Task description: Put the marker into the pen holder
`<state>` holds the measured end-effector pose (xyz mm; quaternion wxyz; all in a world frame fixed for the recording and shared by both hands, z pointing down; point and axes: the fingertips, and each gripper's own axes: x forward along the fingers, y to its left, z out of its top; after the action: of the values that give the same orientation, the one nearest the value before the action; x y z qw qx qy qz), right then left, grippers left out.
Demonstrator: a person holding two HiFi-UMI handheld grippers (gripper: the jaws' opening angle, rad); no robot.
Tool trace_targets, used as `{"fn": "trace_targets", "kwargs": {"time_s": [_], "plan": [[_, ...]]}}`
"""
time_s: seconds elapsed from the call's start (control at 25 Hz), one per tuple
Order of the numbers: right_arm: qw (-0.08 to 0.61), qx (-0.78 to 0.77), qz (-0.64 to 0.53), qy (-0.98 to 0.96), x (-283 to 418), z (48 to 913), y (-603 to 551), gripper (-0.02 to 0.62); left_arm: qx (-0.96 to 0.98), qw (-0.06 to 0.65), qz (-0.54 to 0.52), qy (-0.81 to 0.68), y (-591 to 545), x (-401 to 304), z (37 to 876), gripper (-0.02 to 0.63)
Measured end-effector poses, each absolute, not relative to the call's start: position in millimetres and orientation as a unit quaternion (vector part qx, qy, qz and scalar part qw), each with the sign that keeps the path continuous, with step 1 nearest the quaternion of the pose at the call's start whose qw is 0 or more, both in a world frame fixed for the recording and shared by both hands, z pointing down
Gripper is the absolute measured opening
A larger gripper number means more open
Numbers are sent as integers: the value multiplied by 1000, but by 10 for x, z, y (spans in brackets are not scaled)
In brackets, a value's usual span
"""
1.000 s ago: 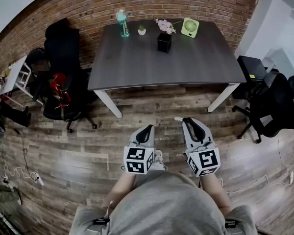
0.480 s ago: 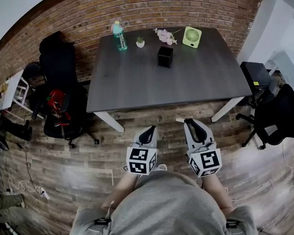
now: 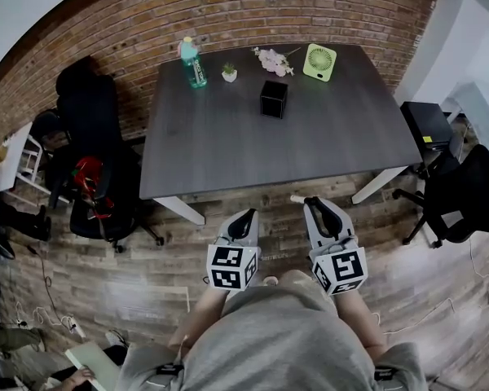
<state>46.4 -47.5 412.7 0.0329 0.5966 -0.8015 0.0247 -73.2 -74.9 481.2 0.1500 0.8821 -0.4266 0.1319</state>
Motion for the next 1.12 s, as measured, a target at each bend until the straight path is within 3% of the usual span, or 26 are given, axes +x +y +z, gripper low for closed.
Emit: {"fn": "trace_targets", "kwargs": {"time_s": [1.12], "plan": [[30,557,12,-830,901,3980,-2292,72,855,163,121,-478,-2346,-401,4775,20]]}}
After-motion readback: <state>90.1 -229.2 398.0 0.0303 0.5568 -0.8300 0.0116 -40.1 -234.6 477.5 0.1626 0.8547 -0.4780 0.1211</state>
